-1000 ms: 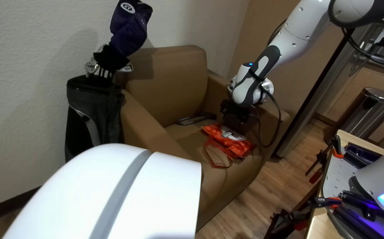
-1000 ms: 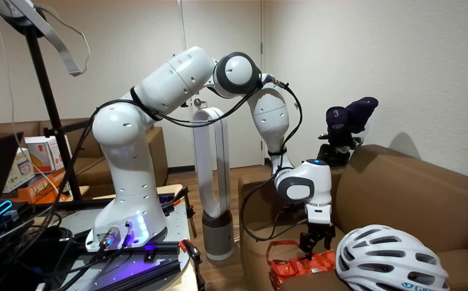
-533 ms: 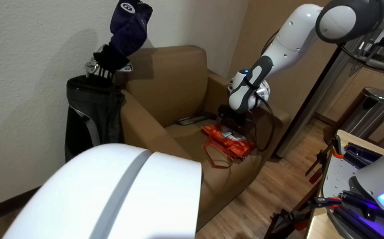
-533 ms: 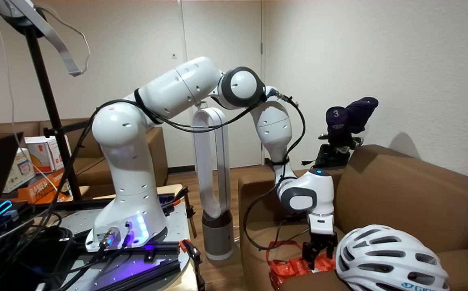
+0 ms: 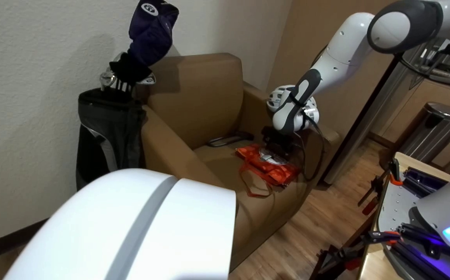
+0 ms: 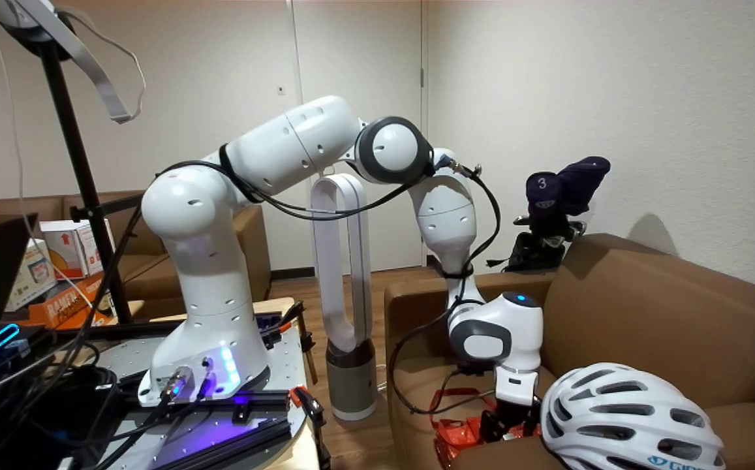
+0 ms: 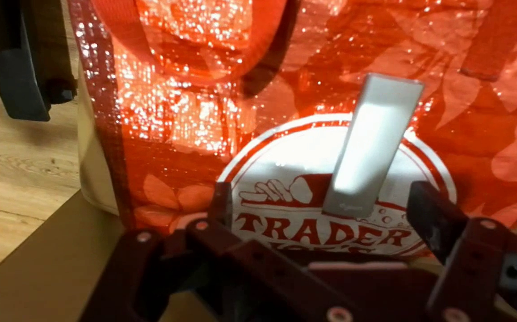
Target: Remove the white object from the top of the orange bag on the sofa and place it on the left armrest of the sofa
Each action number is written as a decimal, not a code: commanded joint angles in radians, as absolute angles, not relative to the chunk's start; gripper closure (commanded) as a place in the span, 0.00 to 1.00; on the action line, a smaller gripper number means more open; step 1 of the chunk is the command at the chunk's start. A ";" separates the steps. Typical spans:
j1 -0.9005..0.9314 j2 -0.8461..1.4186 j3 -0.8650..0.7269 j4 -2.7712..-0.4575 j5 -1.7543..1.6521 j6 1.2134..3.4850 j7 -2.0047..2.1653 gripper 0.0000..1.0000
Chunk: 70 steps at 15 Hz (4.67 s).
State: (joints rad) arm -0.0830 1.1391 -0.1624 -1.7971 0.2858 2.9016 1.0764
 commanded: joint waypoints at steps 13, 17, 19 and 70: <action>-0.085 1.254 -0.124 -1.681 0.307 2.946 1.006 0.00; -0.090 1.271 -0.113 -1.650 0.314 2.998 1.002 0.00; -0.091 1.282 -0.112 -1.631 0.314 2.981 1.004 0.00; 0.412 0.808 -0.136 -2.116 0.296 3.189 0.690 0.64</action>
